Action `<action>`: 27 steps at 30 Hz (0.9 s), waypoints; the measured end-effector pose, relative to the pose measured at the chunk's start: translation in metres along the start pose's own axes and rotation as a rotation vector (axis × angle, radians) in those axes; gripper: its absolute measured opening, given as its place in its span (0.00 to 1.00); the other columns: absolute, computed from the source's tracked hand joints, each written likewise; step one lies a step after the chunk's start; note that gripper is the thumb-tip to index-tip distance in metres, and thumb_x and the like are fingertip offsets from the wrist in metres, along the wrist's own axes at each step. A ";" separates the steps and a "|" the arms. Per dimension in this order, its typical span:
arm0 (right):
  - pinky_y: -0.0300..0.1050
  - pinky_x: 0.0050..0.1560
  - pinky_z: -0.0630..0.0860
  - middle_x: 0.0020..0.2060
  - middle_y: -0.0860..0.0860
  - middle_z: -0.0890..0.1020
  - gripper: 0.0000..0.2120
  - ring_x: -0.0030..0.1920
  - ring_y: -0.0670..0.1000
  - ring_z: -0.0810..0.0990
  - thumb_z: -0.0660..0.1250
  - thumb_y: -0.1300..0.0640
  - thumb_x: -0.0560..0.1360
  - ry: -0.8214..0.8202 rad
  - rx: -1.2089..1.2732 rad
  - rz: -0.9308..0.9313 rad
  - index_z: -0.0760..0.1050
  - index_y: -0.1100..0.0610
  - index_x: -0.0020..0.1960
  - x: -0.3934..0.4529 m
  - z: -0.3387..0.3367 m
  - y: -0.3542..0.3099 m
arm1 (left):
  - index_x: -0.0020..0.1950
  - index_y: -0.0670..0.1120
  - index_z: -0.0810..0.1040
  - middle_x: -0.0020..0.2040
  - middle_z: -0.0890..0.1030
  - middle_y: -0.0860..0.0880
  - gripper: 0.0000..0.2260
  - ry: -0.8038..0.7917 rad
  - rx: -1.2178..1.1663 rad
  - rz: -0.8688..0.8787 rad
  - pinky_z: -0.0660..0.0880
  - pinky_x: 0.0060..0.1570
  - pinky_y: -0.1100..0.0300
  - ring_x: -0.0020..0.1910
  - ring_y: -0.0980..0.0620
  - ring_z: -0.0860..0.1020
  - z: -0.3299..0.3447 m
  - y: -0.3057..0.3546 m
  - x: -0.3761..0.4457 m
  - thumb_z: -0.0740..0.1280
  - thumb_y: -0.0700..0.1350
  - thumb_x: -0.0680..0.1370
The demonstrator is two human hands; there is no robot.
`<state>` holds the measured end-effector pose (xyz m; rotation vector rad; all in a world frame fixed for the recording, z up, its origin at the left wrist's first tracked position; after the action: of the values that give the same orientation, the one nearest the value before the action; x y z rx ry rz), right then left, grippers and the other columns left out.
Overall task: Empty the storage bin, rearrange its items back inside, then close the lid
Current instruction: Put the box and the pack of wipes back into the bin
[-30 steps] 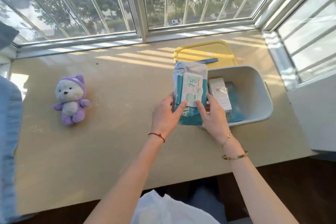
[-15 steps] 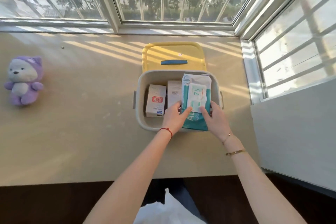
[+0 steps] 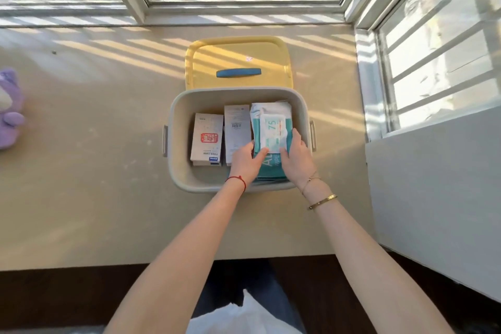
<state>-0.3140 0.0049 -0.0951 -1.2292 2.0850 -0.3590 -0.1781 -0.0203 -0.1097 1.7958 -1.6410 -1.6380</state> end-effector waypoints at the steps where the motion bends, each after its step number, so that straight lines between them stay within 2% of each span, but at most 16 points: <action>1: 0.51 0.60 0.73 0.65 0.61 0.71 0.28 0.63 0.59 0.73 0.58 0.59 0.80 -0.016 -0.006 0.007 0.50 0.60 0.76 0.001 0.004 0.002 | 0.68 0.41 0.70 0.64 0.77 0.43 0.18 -0.001 0.013 -0.010 0.79 0.50 0.58 0.56 0.51 0.77 0.002 -0.004 0.003 0.62 0.48 0.80; 3: 0.49 0.61 0.72 0.67 0.60 0.69 0.28 0.65 0.59 0.72 0.57 0.60 0.80 -0.037 -0.023 0.015 0.50 0.61 0.76 0.003 0.010 0.003 | 0.69 0.41 0.69 0.64 0.76 0.42 0.19 0.000 0.038 -0.018 0.78 0.51 0.57 0.57 0.49 0.78 0.005 -0.008 0.007 0.62 0.47 0.81; 6: 0.48 0.59 0.73 0.68 0.59 0.68 0.28 0.65 0.58 0.72 0.58 0.61 0.80 -0.030 -0.032 0.033 0.51 0.61 0.76 0.006 0.016 0.005 | 0.72 0.42 0.65 0.66 0.74 0.43 0.20 -0.014 0.076 -0.049 0.75 0.51 0.61 0.60 0.48 0.76 0.011 -0.012 0.013 0.60 0.46 0.81; 12: 0.49 0.60 0.74 0.65 0.60 0.70 0.30 0.63 0.59 0.73 0.64 0.66 0.76 0.029 -0.075 0.004 0.55 0.61 0.74 0.013 0.017 0.006 | 0.71 0.44 0.66 0.66 0.75 0.43 0.19 -0.071 0.178 -0.012 0.73 0.59 0.56 0.63 0.46 0.74 0.016 -0.014 0.022 0.61 0.41 0.80; 17: 0.44 0.64 0.69 0.64 0.58 0.72 0.24 0.63 0.56 0.71 0.65 0.65 0.76 0.112 -0.156 -0.133 0.64 0.63 0.70 0.003 0.007 -0.004 | 0.68 0.44 0.71 0.59 0.78 0.46 0.17 0.082 0.268 0.132 0.76 0.56 0.54 0.56 0.49 0.77 -0.011 0.003 0.013 0.63 0.43 0.79; 21: 0.46 0.65 0.70 0.60 0.56 0.76 0.19 0.62 0.55 0.72 0.66 0.60 0.76 0.188 -0.266 -0.286 0.70 0.62 0.66 -0.013 -0.008 -0.016 | 0.69 0.44 0.71 0.64 0.76 0.46 0.17 0.178 0.415 0.285 0.71 0.58 0.57 0.60 0.49 0.75 -0.042 0.024 -0.008 0.61 0.45 0.80; 27: 0.47 0.65 0.69 0.60 0.53 0.77 0.18 0.62 0.54 0.72 0.66 0.57 0.76 0.257 -0.309 -0.364 0.72 0.59 0.64 -0.040 -0.037 -0.037 | 0.62 0.44 0.76 0.57 0.80 0.47 0.14 0.319 0.596 0.448 0.74 0.55 0.54 0.56 0.48 0.78 -0.097 0.036 -0.057 0.65 0.43 0.77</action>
<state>-0.3019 0.0159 -0.0314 -1.8410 2.1838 -0.3828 -0.1084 -0.0356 -0.0159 1.6152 -2.2966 -0.6751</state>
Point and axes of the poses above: each hand's wrist, its own x-axis towards the middle knuckle, its own z-axis out of the palm, y = z × x, the point moved 9 cm from there along x, towards the middle knuckle
